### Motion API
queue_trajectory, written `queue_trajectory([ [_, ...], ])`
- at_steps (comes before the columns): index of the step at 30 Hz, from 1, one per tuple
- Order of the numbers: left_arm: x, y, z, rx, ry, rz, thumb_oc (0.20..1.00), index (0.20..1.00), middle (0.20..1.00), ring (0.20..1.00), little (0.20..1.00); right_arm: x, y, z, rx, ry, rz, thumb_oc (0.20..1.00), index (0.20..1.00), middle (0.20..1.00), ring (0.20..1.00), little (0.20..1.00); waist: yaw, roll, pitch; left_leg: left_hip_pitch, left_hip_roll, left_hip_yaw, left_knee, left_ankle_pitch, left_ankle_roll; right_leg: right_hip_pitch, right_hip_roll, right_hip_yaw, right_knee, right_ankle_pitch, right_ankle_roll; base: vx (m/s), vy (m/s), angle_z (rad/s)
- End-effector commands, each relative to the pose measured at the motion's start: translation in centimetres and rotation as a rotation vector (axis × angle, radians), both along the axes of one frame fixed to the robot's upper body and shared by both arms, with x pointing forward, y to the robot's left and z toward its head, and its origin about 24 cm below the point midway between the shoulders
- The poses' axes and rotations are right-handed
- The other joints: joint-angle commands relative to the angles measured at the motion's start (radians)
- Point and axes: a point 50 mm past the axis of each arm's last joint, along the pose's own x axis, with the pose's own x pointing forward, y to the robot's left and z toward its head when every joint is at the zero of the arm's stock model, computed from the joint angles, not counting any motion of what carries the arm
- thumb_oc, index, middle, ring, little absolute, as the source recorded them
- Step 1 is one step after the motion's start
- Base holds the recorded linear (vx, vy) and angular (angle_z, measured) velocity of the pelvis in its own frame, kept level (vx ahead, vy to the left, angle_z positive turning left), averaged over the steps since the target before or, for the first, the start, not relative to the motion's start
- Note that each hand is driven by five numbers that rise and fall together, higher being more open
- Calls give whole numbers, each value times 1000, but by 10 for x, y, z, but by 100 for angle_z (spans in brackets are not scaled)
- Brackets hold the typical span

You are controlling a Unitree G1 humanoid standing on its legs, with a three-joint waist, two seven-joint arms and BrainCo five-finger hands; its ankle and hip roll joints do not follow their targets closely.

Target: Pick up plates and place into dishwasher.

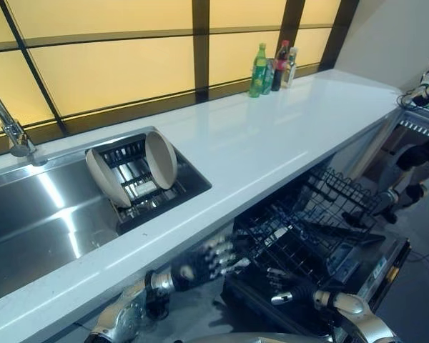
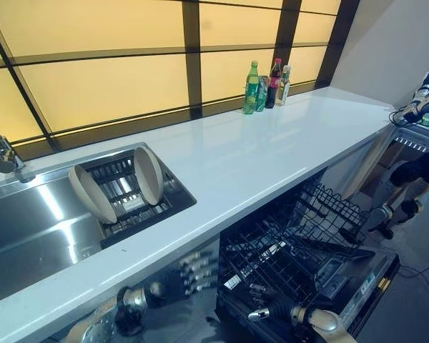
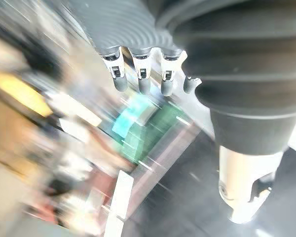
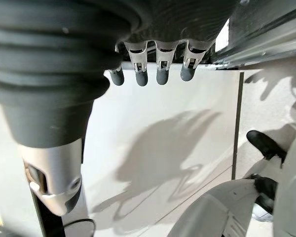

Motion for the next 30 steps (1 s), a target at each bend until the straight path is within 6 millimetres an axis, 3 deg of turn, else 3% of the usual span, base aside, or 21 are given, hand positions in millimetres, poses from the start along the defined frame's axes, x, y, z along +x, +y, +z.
queue_trajectory([
  [1, 32, -22, 59, -357, -92, -54, 1000, 1000, 1000, 1000, 1000, 24, 18, 8, 54, -75, 30, 1000, 1000, 1000, 1000, 1000, 15, -18, 40, 45, -42, 30, 10, -128, 36, 7, -53, 42, 11, -39, 75, 19, -36, 4],
  [3, 42, -22, 83, -441, -136, 27, 1000, 1000, 1000, 1000, 1000, 23, 27, 4, 70, -60, 41, 1000, 1000, 1000, 1000, 1000, 15, -22, 37, 44, -42, 25, 10, -130, 34, 10, -53, 42, 10, -43, 75, 1, -28, 4],
  [5, 53, -12, 112, -415, -261, 201, 1000, 1000, 1000, 1000, 1000, 22, 33, 2, 74, -55, 45, 1000, 1000, 1000, 1000, 1000, 15, -23, 33, 40, -43, 18, 10, -128, 34, 11, -53, 43, 8, -46, 76, 0, 0, 0],
  [10, 66, 45, 179, -218, -600, 767, 1000, 1000, 1000, 1000, 1000, 8, 38, -5, 67, -55, 57, 1000, 1000, 1000, 1000, 1000, 20, -16, 24, 34, -46, 3, 10, -120, 30, 16, -57, 30, 8, -54, 83, -4, 4, 4],
  [15, 74, 93, 242, 285, -976, 1409, 1000, 1000, 1000, 1000, 1000, 5, 33, -3, 67, -63, 61, 1000, 1000, 1000, 1000, 1000, 22, 3, 9, 28, -48, 0, 10, -112, 20, 20, -56, 10, 8, -63, 86, 5, 18, 7],
  [19, 95, 128, 286, 783, -1228, 1680, 1000, 1000, 1000, 1000, 1000, 12, 28, 2, 57, -70, 82, 1000, 1000, 1000, 1000, 1000, 23, 28, -1, 16, -48, 13, 10, -99, 13, 13, -54, 1, 8, -64, 88, 6, 36, 5],
  [23, 104, 164, 315, 1210, -1408, 1726, 1000, 1000, 1000, 1000, 1000, 18, 21, 11, 45, -97, 99, 1000, 1000, 1000, 1000, 1000, 23, 48, 4, 12, -51, 25, 10, -93, 13, 9, -53, -4, 8, -61, 93, 0, 0, 0],
  [30, 101, 196, 315, 1874, -1660, 1593, 1000, 1000, 1000, 1000, 1000, 17, 8, 25, 27, -138, 114, 1000, 1000, 1000, 1000, 1000, 23, 62, 22, 12, -56, 26, 10, -91, 16, 9, -53, -10, 8, -57, 99, -12, 24, 9],
])
